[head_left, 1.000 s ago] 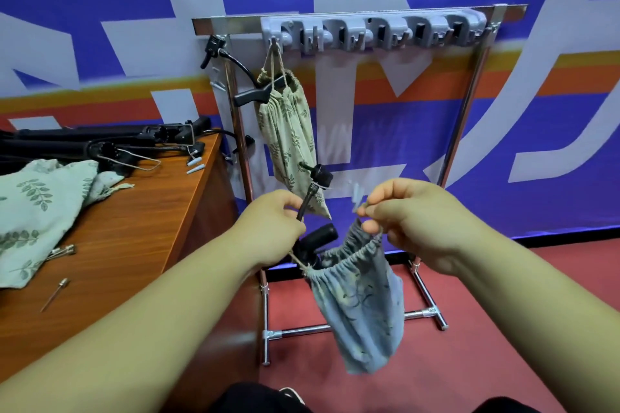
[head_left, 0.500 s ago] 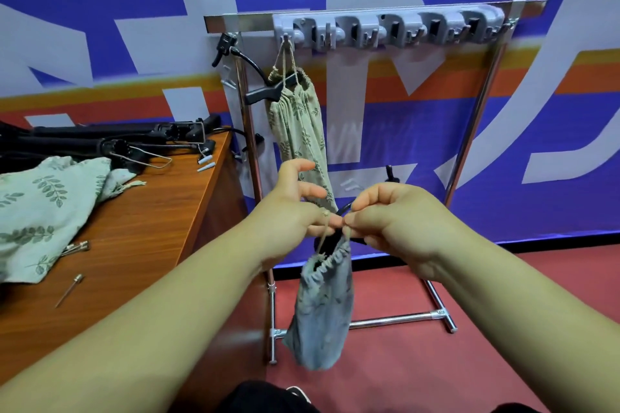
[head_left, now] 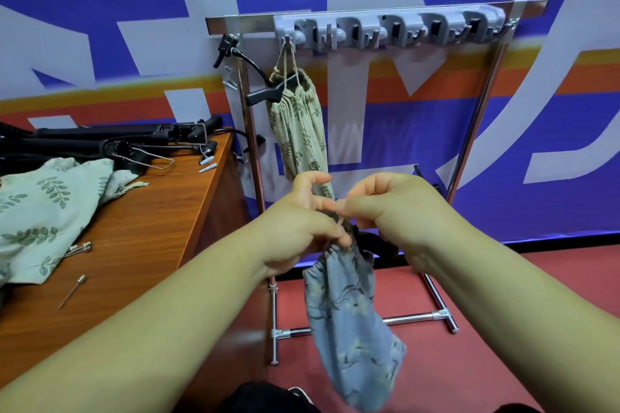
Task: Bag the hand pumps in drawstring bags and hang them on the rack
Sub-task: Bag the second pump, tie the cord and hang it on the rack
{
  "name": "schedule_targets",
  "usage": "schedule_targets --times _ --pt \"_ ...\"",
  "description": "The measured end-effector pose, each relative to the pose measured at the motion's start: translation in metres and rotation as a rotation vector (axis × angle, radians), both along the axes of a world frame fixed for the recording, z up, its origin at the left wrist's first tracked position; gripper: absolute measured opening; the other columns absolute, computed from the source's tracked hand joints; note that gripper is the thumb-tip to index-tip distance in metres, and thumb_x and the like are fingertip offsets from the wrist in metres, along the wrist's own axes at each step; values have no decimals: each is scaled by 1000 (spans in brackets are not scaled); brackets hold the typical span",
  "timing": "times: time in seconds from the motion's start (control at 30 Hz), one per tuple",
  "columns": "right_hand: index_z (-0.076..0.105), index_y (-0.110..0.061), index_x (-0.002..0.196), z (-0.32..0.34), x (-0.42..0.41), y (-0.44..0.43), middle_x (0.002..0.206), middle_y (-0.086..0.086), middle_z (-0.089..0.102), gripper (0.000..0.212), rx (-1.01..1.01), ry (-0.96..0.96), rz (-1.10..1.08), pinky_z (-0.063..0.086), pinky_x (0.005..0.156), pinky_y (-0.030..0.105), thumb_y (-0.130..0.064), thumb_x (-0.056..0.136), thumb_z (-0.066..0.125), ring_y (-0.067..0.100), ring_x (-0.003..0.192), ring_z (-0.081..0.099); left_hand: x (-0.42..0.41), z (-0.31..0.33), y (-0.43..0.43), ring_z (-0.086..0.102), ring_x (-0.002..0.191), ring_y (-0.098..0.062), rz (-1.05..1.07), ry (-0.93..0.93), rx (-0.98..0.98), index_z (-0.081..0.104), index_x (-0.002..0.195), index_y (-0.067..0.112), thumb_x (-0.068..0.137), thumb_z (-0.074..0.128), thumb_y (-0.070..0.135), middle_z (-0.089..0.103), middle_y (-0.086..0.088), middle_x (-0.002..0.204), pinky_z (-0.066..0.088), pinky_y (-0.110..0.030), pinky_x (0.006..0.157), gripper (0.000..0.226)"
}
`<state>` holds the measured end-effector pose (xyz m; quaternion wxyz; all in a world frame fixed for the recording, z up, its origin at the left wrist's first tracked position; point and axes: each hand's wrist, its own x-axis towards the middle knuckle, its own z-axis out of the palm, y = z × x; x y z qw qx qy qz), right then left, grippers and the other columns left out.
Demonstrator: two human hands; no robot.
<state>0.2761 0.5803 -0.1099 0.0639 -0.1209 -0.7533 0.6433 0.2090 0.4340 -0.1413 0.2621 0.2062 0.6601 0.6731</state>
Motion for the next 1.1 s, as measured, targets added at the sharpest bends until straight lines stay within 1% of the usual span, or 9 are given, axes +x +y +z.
schedule_targets --times 0.13,0.17,0.27,0.37,0.5,0.7,0.87,1.0,1.1 --pt "66 -14 82 -6 -5 13 73 -1 68 10 231 50 -97 47 56 27 -21 87 70 8 49 61 -4 8 -4 56 52 -19 17 130 -102 37 121 23 86 44 -26 42 -13 103 50 -27 56 60" --pt "64 -14 86 -9 -5 15 80 1 69 4 192 39 -49 46 58 30 -14 88 67 10 48 61 -5 9 -4 56 53 -20 6 192 -155 36 117 25 85 44 -26 40 -12 104 49 -25 55 61" --pt "56 -12 104 -29 -5 13 105 8 74 24 -21 -59 252 42 53 28 8 91 56 15 46 56 -4 12 -5 55 57 -21 -40 341 -248 34 106 32 82 46 -23 38 -7 102 48 -30 61 62" --pt "50 -7 117 -42 -5 12 113 11 73 32 -64 -86 410 43 48 23 12 91 54 15 49 51 -3 17 -8 55 59 -21 -52 432 -265 34 103 34 73 51 -6 38 -6 102 47 -39 65 52" --pt "58 -4 113 -43 -11 7 97 9 70 22 13 -13 448 45 50 19 7 93 58 7 50 53 -5 25 -11 56 58 -20 -55 485 -275 34 102 33 69 47 2 39 -8 104 46 -39 61 47" --pt "68 -14 81 -38 -17 9 61 -9 61 14 153 37 383 39 47 12 -9 94 65 6 46 50 -1 36 -3 47 63 -27 -58 571 -299 34 99 35 68 44 -1 37 -9 102 42 -44 57 48" --pt "69 2 89 -32 -19 30 65 2 60 10 46 106 279 45 53 20 -7 93 67 15 52 50 -6 57 -2 60 68 -43 5 643 -383 39 101 33 76 54 -2 44 -10 106 49 -47 60 46" --pt "71 -4 85 -14 -18 49 65 -1 66 10 63 185 217 43 50 19 -8 92 67 10 46 50 -19 66 6 70 77 -34 82 638 -490 52 98 28 70 77 7 60 -7 104 52 -38 65 43" --pt "74 -6 81 0 -21 61 64 3 69 11 128 214 168 44 50 19 -8 90 68 10 47 52 -27 67 17 67 67 -15 180 608 -511 60 94 21 72 82 1 68 -3 86 56 -37 70 38"
